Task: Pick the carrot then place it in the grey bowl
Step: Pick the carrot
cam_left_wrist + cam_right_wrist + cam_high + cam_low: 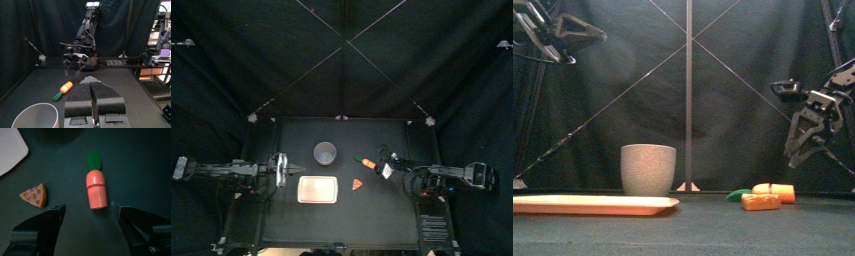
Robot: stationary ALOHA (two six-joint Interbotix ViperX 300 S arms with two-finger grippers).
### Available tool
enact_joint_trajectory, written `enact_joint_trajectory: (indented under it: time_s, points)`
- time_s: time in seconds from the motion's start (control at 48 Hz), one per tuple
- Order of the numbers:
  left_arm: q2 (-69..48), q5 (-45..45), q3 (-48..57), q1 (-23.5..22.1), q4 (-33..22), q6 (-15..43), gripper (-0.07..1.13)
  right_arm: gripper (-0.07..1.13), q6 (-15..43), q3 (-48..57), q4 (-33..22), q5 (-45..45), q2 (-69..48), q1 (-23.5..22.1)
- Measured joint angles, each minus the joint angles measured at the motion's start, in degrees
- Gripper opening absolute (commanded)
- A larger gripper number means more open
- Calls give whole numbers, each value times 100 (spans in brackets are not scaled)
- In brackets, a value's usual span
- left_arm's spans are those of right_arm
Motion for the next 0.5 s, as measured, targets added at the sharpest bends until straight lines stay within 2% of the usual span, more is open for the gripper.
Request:
enact_joint_trajectory:
  time_s: [0.208,0.5]
  points:
    - [0,0,9,0,18,0,-3,104,0,-281,-18,-229,712,-167]
    - [-9,0,9,0,18,0,-3,103,-9,-571,-44,-255,1679,-149]
